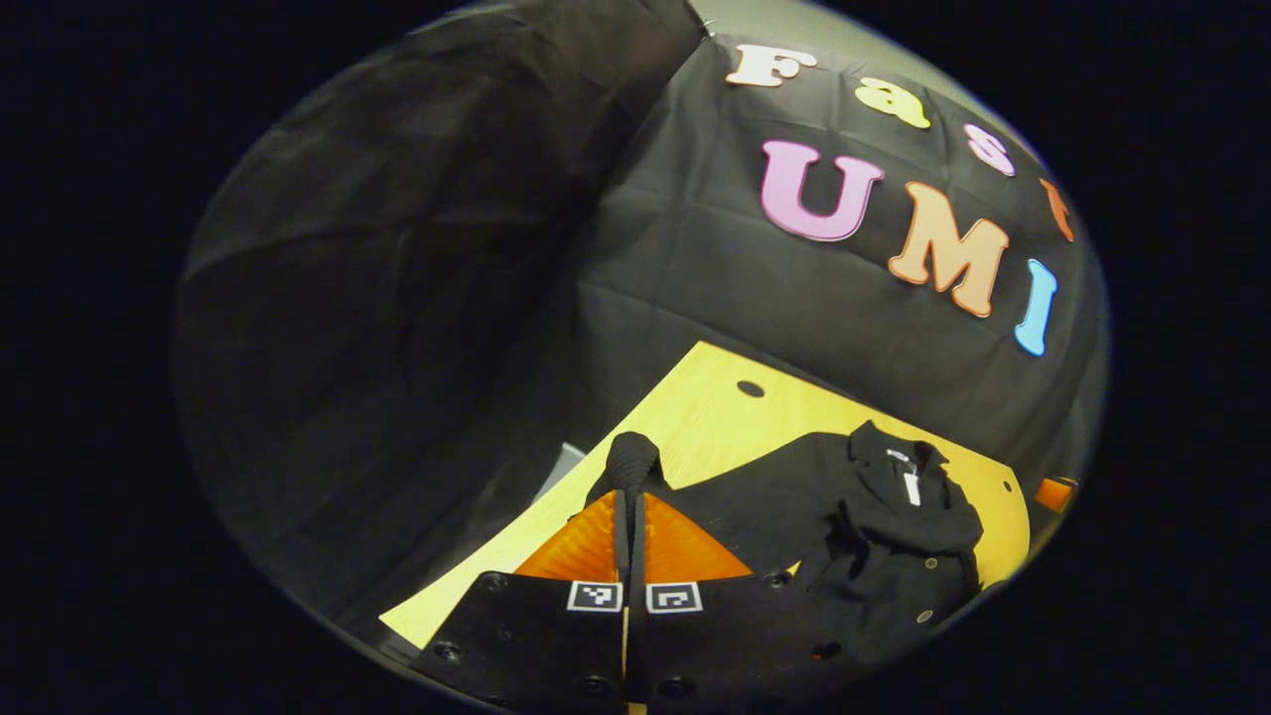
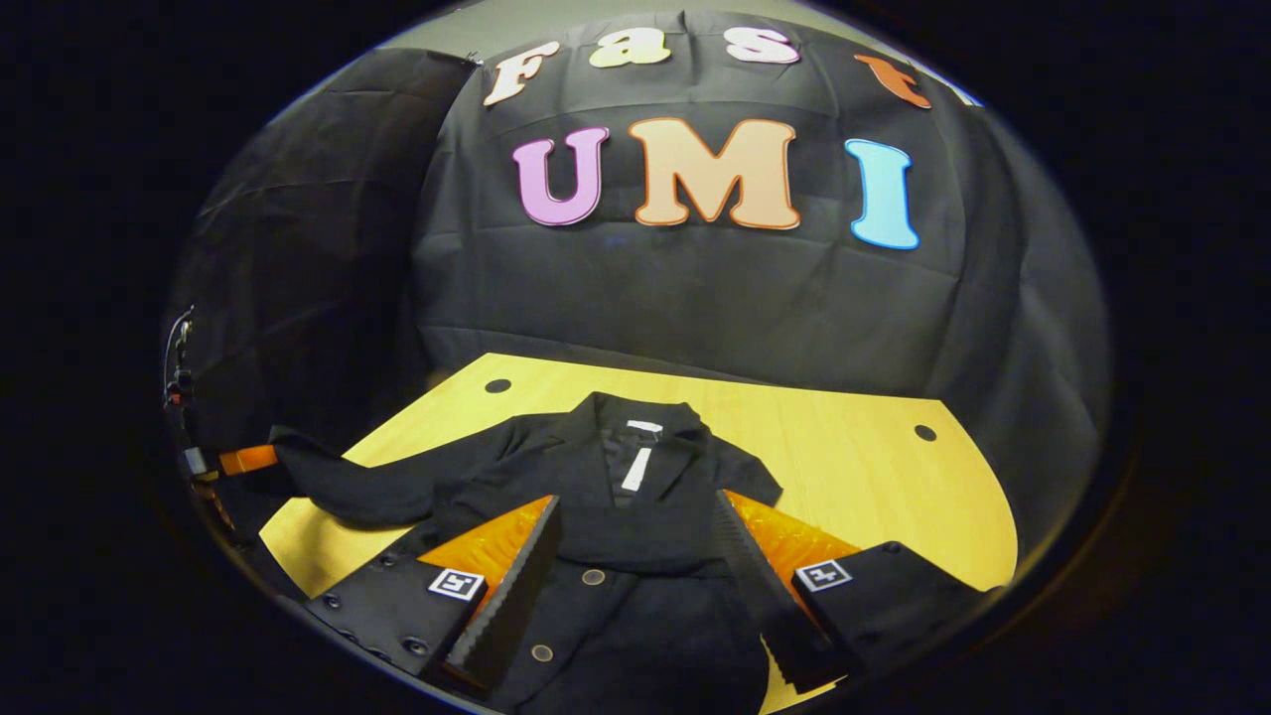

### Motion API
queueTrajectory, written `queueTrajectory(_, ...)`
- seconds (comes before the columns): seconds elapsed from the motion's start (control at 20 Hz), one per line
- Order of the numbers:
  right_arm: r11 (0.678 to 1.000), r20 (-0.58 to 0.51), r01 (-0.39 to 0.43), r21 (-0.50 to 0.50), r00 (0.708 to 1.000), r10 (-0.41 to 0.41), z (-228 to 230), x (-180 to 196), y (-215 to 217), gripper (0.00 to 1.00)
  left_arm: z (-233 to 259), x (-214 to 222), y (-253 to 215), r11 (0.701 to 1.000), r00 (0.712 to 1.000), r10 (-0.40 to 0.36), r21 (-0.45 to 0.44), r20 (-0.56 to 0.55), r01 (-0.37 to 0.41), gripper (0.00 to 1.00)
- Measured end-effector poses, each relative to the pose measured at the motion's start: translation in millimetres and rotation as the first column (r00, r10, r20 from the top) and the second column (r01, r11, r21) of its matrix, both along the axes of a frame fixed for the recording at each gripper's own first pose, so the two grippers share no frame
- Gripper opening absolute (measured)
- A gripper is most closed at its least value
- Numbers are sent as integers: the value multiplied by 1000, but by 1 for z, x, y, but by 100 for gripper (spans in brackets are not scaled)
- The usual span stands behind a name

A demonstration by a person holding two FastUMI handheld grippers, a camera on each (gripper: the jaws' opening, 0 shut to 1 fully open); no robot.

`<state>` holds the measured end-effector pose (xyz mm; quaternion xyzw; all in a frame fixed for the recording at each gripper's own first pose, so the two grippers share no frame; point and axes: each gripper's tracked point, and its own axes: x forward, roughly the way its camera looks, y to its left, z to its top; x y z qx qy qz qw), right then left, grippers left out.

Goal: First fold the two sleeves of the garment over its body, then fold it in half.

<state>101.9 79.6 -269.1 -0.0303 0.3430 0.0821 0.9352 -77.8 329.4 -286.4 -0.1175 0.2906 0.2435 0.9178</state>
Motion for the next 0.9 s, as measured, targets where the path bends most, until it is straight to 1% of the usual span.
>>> queueTrajectory(0.15, 999, 7, 34, 11, 999, -34, 3, -11, -21, 98, 17, 25, -14, 999, 998, -47, 21, 30, 47, 0)
queueTrajectory(0.3, 996, 9, 80, 29, 997, -80, 3, -20, -44, 98, 29, 46, -29, 994, 995, -91, 56, 34, 89, 0)
queueTrajectory(0.5, 987, 2, 149, 52, 989, -149, -1, -34, -76, 98, 52, 79, -57, 983, 984, -162, 94, 75, 155, 0)
queueTrajectory(0.6, 982, -5, 178, 59, 984, -179, -2, -42, -91, 98, 60, 95, -76, 974, 974, -210, 107, 82, 201, 0)
queueTrajectory(0.65, 980, -5, 191, 62, 981, -191, -3, -45, -98, 94, 63, 102, -85, 969, 970, -231, 114, 82, 221, 0)
queueTrajectory(0.7, 977, -3, 204, 64, 979, -204, -2, -47, -106, 98, 65, 110, -95, 962, 964, -255, 119, 81, 244, 0)
queueTrajectory(0.9, 964, 1, 254, 73, 967, -255, 1, -57, -132, 98, 73, 135, -136, 936, 936, -339, 129, 91, 326, 0)
